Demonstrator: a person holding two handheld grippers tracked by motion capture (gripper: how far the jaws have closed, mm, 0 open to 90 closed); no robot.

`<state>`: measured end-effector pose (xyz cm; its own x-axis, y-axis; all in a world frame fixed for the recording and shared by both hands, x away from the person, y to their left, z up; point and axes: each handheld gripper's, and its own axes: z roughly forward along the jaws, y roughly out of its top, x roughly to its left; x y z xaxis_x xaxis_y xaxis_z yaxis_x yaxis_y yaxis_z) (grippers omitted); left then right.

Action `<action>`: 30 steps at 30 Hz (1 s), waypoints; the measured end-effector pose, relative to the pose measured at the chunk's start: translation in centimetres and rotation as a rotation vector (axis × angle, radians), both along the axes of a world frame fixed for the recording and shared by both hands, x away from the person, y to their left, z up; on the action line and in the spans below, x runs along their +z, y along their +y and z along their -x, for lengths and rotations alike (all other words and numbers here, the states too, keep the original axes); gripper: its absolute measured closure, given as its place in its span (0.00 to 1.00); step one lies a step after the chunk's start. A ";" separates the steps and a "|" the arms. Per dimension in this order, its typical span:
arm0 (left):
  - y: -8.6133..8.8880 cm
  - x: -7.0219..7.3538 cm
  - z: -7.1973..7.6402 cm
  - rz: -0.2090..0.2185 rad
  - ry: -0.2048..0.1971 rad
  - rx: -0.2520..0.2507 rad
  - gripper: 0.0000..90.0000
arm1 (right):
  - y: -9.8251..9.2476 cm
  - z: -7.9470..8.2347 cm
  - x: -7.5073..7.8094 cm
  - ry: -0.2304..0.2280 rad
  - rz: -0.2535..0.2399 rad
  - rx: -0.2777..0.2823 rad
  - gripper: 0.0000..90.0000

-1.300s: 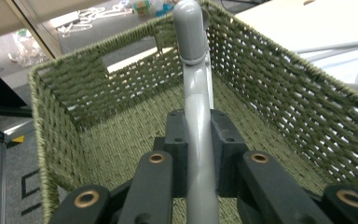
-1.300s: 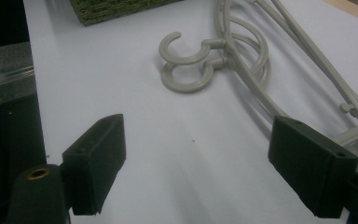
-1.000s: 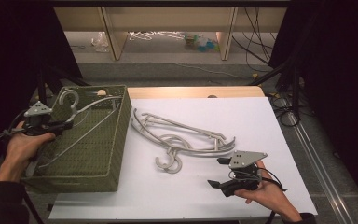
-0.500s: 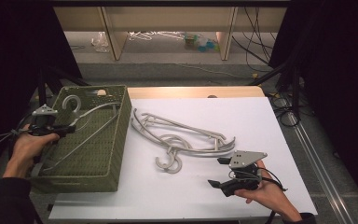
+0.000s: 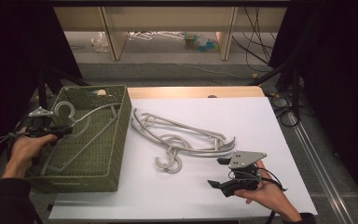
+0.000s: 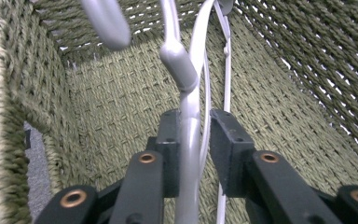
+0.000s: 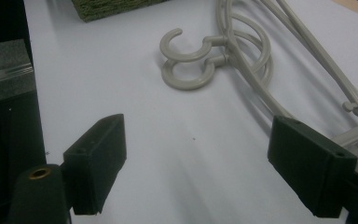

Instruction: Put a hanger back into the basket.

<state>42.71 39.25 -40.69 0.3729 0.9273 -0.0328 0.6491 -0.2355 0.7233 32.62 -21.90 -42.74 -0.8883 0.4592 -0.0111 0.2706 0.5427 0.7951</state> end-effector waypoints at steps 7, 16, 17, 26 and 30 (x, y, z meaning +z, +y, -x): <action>0.8 0.6 0.5 0.043 -0.023 0.049 0.62 | 0.0 0.0 0.0 0.000 0.004 0.004 0.23; -1.1 3.4 3.5 0.237 -0.114 -0.062 0.49 | 0.1 0.0 -0.1 0.002 0.000 -0.002 0.23; -1.7 3.7 3.9 0.251 -0.128 -0.090 0.49 | 0.1 0.0 -0.2 -0.002 0.001 -0.004 0.23; -7.8 5.1 7.6 0.258 -0.200 -0.262 0.43 | 0.2 -0.1 -0.5 0.006 0.008 -0.007 0.23; -10.5 5.1 9.1 0.290 -0.213 -0.328 0.40 | 0.1 -0.2 -0.6 0.005 0.003 -0.005 0.23</action>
<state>33.65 28.79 -35.60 0.6704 0.7236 -0.1639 0.4047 -0.1716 0.8982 32.81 -21.76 -43.33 -0.8859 0.4638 -0.0080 0.2777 0.5440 0.7918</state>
